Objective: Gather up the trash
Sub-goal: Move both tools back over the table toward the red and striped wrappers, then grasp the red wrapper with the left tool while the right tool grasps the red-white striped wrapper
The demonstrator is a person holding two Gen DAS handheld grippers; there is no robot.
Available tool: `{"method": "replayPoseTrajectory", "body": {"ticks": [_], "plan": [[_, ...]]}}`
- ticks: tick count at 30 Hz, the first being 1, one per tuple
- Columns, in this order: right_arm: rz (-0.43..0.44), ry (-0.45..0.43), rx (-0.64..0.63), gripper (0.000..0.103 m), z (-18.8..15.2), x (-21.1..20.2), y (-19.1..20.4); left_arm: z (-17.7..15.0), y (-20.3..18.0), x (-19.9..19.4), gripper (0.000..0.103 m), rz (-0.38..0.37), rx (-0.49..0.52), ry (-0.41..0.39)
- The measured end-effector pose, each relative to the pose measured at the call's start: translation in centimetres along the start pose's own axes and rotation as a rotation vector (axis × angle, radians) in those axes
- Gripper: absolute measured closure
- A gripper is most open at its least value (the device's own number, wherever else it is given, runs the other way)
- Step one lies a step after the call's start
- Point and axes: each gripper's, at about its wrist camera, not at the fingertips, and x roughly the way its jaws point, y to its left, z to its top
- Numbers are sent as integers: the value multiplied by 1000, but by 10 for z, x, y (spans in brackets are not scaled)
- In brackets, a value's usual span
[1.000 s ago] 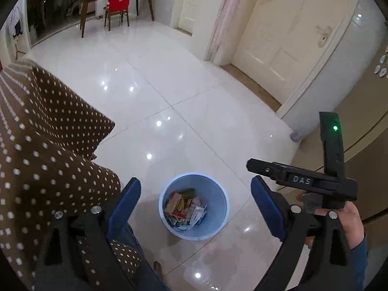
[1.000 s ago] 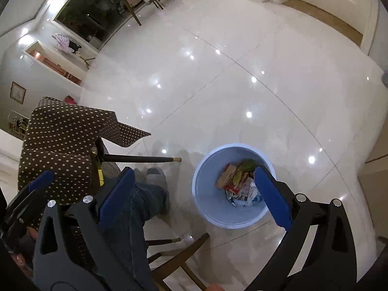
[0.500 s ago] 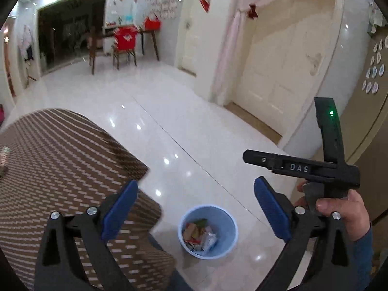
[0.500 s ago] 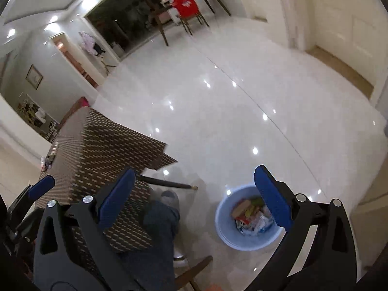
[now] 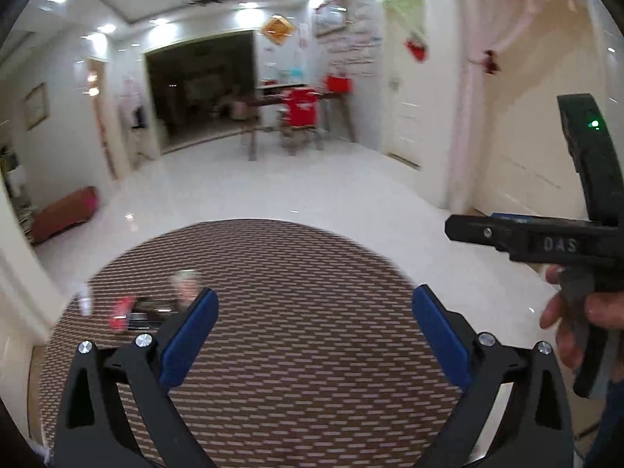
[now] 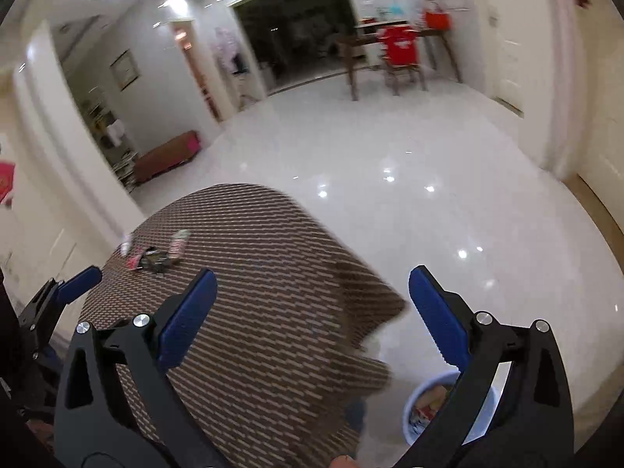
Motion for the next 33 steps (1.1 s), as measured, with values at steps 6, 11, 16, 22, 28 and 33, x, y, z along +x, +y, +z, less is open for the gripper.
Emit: {"method": "replayPoseTrajectory", "body": {"ticks": [6, 11, 16, 22, 28, 33], "plan": [[68, 56, -95, 6, 10, 64, 76, -7, 75, 3, 5, 92, -100, 0], [102, 95, -122, 6, 17, 109, 119, -18, 138, 17, 5, 168, -182, 29], [75, 160, -129, 6, 26, 161, 148, -34, 181, 35, 5, 219, -226, 75], [71, 206, -110, 6, 33, 211, 167, -45, 215, 73, 5, 265, -228, 165], [71, 222, -115, 6, 22, 228, 163, -49, 234, 95, 6, 238, -262, 231], [53, 196, -169, 6, 16, 218, 168, -50, 245, 104, 19, 199, -303, 255]]}}
